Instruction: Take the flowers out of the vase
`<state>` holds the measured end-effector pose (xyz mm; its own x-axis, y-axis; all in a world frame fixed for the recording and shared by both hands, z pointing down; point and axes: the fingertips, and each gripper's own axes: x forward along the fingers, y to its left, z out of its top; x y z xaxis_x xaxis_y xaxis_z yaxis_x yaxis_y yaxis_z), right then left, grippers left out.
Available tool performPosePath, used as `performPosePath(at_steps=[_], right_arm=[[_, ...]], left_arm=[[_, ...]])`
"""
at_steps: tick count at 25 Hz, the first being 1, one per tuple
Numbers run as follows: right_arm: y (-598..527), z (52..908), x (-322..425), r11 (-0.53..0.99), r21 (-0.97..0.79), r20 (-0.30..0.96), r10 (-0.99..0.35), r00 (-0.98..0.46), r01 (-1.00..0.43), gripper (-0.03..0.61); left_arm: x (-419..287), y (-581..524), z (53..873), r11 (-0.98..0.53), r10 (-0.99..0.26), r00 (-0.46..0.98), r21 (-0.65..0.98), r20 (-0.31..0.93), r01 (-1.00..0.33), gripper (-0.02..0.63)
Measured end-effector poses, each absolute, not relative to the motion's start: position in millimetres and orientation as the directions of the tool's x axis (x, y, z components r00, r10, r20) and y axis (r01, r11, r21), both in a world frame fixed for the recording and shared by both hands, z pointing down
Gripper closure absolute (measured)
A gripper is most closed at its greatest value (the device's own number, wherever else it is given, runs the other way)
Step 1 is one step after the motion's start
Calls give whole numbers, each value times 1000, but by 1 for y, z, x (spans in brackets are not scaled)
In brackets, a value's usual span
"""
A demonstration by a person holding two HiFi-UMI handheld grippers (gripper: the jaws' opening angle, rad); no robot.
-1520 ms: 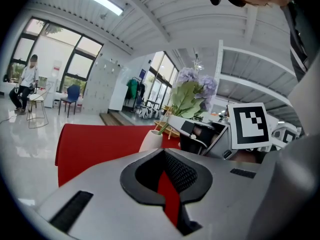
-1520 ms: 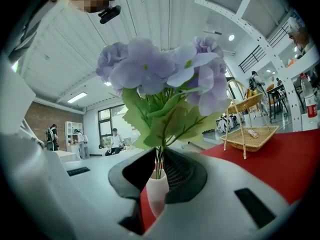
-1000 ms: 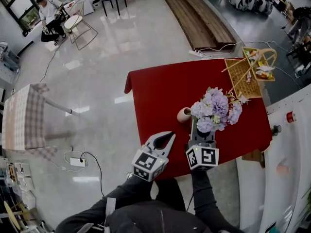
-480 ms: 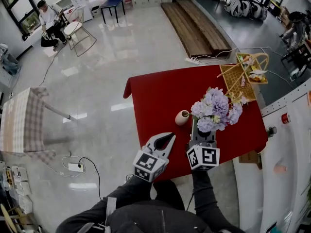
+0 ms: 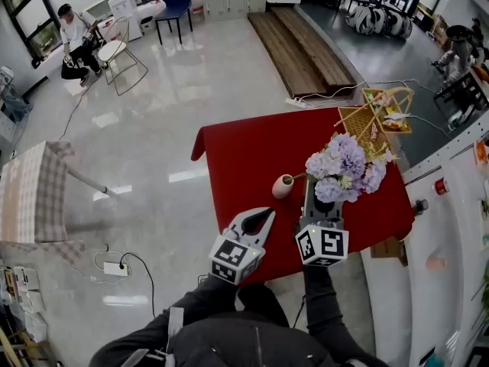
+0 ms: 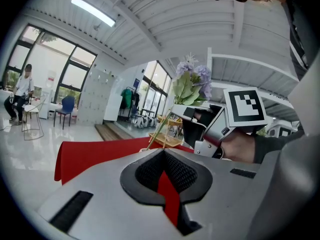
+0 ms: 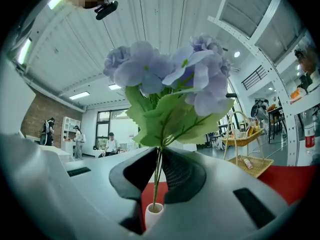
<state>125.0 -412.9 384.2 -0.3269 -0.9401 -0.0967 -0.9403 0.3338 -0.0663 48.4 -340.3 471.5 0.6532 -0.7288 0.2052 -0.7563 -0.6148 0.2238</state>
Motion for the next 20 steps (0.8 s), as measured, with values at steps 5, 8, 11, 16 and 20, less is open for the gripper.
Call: performPosePath(at_steps=[5,8,11,16,20], right_arm=[[-405,365,131,314,-60,-115,-945,-305,-948,541],[-399,354,135,299,-53,-133,-948,-290,-953,543],[-390,345,140,278,-46,-147,-952,-269,-960,543],[-380,342,155,233,-31,-145,-963,-226,-972,542],[-373,345,167,199,-26,-132,-972,-194,-980,541]], left_arm=[[47,-338,466,-618,-731,656,226,190,-753,607],[48,-336,463,-628,-723,666,228,180,-744,606],[53,-334,460,-646,-710,683,230,172,-728,607],[66,-331,458,-682,-676,719,234,160,-693,606],[72,-329,458,-702,-654,740,238,157,-671,607]])
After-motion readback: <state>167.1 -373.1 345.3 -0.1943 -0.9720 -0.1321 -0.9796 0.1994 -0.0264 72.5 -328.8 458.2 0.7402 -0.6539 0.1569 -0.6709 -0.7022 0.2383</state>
